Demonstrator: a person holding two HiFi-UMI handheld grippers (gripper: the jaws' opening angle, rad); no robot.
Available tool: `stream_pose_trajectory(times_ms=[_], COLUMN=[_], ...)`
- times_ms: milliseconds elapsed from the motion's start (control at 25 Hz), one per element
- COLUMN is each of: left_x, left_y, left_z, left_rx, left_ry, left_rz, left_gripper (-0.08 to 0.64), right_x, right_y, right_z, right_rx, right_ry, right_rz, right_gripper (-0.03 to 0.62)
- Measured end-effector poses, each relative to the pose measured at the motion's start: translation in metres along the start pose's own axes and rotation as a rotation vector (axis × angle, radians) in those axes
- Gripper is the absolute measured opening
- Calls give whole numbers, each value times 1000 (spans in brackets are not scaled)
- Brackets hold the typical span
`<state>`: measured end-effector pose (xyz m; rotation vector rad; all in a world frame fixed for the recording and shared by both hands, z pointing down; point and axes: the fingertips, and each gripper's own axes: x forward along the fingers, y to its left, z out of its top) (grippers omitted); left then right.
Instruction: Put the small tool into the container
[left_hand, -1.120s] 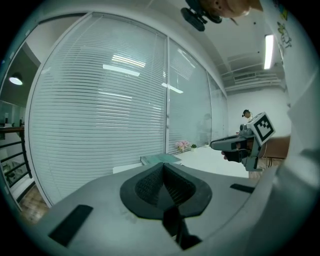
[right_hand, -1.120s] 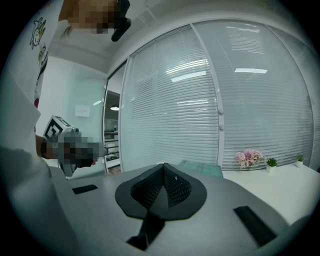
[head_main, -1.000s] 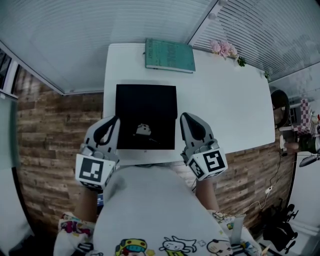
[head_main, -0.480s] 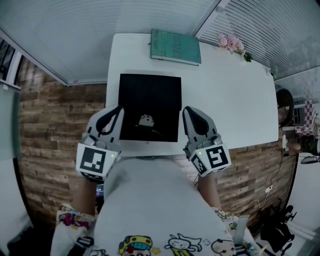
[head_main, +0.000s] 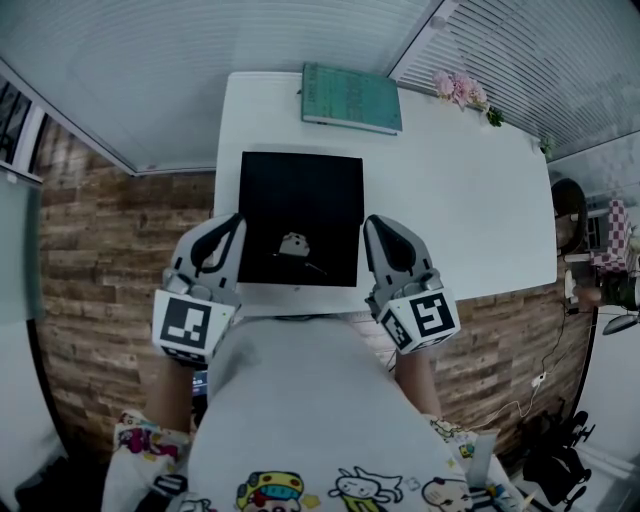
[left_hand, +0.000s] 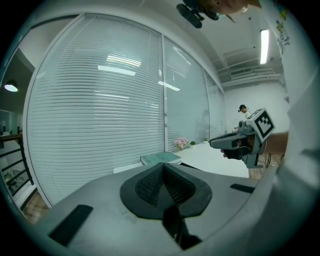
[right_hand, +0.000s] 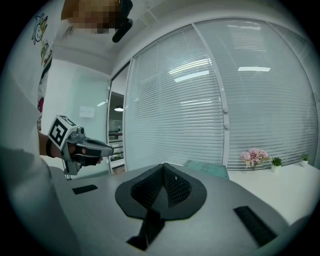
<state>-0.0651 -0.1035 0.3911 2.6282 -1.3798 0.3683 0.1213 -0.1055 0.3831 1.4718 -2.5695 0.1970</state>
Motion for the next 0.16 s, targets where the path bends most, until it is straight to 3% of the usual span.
stream_pose_trajectory(times_ms=[160], left_x=[1], left_y=[3], left_z=[-1], left_rx=[3], left_ry=[3], left_rz=[-3], left_gripper=[5], right_x=[1], right_y=[0], right_z=[-1], right_rx=[5], right_ry=[-1], right_rz=[-5], right_gripper=[0])
